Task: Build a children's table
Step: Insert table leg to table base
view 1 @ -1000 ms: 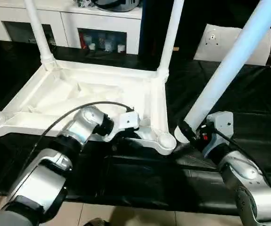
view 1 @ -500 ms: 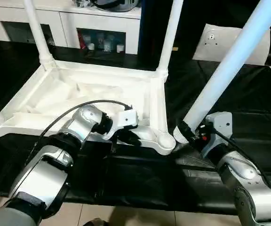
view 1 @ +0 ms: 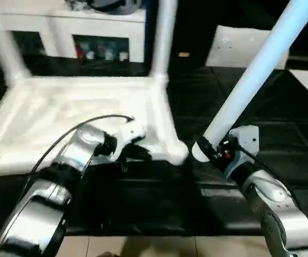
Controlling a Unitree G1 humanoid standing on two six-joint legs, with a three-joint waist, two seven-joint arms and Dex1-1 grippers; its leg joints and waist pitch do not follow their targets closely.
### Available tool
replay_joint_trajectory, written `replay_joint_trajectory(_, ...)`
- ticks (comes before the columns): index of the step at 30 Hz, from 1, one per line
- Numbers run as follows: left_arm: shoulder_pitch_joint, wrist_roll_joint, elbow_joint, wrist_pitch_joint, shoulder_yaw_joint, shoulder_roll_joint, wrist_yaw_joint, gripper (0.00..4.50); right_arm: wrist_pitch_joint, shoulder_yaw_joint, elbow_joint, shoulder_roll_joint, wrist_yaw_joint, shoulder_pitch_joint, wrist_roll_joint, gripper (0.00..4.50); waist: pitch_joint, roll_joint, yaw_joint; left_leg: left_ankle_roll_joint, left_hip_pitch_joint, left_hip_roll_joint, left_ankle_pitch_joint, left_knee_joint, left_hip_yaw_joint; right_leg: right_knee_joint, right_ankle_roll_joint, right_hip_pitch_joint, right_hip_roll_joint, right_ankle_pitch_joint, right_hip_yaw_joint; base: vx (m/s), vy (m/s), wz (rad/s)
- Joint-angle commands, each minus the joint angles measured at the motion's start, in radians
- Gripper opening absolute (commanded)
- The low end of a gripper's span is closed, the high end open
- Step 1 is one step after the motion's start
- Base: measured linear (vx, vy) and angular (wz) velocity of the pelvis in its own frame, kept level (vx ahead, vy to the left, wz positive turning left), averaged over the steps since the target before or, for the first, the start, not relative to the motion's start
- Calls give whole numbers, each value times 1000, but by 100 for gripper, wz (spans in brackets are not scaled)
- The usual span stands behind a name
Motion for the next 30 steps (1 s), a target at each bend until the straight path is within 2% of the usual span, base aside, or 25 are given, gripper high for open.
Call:
replay_joint_trajectory(1,63,15,-42,125,50,26,123,0,9,11,7,3,4,-27,16,190,-52,5,19,59,21,74,-148,-66,-38,-73,-293,22,-91,66,35,0,0,0)
replay_joint_trajectory(4,94,16,-113,151,57,22,140,0,9,14,12,6,4,-35,14,190,-51,7,18,55,21,75,-152,-67,-39,-76,-284,22,-90,42,36,0,0,0)
replay_joint_trajectory(7,146,-35,-238,142,53,5,90,0,10,13,35,18,-9,-54,5,190,-50,8,20,47,22,75,-158,-69,-38,-77,-278,19,-88,36,37,0,0,0)
replay_joint_trajectory(8,148,-36,-243,144,52,5,89,0,10,13,35,18,-9,-55,4,190,-51,9,22,44,24,77,-158,-70,-38,-76,-278,18,-89,38,36,0,0,0)
replay_joint_trajectory(9,166,-34,-274,96,23,18,54,0,41,13,38,27,-16,-69,14,190,-50,14,25,40,26,76,-161,-70,-38,-77,-275,15,-87,36,36,0,0,0)
replay_joint_trajectory(10,176,-30,-281,49,1,30,26,0,61,18,40,31,-9,-83,25,190,-51,15,27,39,24,75,-156,-71,-38,-76,-269,17,-85,44,38,0,0,0)
replay_joint_trajectory(13,187,-25,-285,3,-27,48,-6,0,70,31,56,31,7,-112,31,190,-50,14,39,28,27,75,-162,-72,-36,-76,-254,15,-88,38,39,0,0,0)
replay_joint_trajectory(14,188,-22,-284,-3,-31,51,-8,0,66,34,64,32,9,-121,28,190,-51,15,41,25,28,75,-160,-71,-35,-76,-251,14,-87,36,39,0,0,0)
replay_joint_trajectory(15,190,-23,-284,-9,-34,56,-18,0,61,38,79,32,15,-135,25,190,-50,21,44,18,29,75,-156,-71,-35,-75,-247,11,-87,34,39,0,0,0)
replay_joint_trajectory(16,191,-20,-277,-34,-37,60,-24,0,47,43,99,32,23,-151,20,190,-50,21,48,12,29,75,-156,-72,-34,-76,-241,11,-86,32,39,0,0,0)
replay_joint_trajectory(18,192,-20,-266,-62,-38,66,-44,0,-7,58,151,31,53,-180,4,190,-52,21,53,6,31,74,-156,-71,-33,-74,-238,10,-87,33,39,0,0,0)
replay_joint_trajectory(19,188,-19,-256,-77,-40,69,-51,0,-38,66,179,31,71,-197,-6,190,-53,25,54,-4,29,73,-158,-70,-33,-73,-235,9,-88,38,39,0,0,0)
replay_joint_trajectory(20,173,-20,-230,-113,-44,71,-68,0,-88,77,223,35,114,-221,-7,190,-54,17,53,-4,28,72,-154,-70,-32,-73,-231,12,-87,47,38,0,0,0)
replay_joint_trajectory(24,149,-14,-191,-161,-63,82,-100,0,-96,93,265,35,124,-248,-12,190,-54,20,56,6,29,72,-139,-69,-32,-70,-232,13,-87,66,38,0,0,0)
replay_joint_trajectory(25,140,-23,-178,-171,-63,81,-117,0,-36,105,272,26,142,-257,3,190,-55,7,55,14,29,73,-122,-69,-30,-68,-235,14,-85,90,36,0,0,0)
replay_joint_trajectory(26,138,-27,-174,-174,-62,81,-122,0,3,110,273,21,151,-259,13,190,-56,15,60,24,29,72,-112,-68,-31,-65,-239,15,-87,95,36,0,0,0)
replay_joint_trajectory(28,130,-31,-166,-181,-64,83,-143,0,25,118,287,15,190,-263,32,190,-55,14,61,29,29,72,-116,-67,-30,-66,-240,14,-88,84,36,0,0,0)
replay_joint_trajectory(29,126,-32,-163,-178,-66,85,-151,0,35,126,292,9,212,-264,40,190,-55,6,61,30,28,73,-121,-68,-30,-68,-240,15,-89,73,35,0,0,0)
replay_joint_trajectory(30,121,-32,-156,-184,-68,86,-165,0,21,133,306,5,241,-266,42,190,-55,9,65,31,29,74,-124,-67,-30,-67,-241,15,-91,65,36,0,0,0)
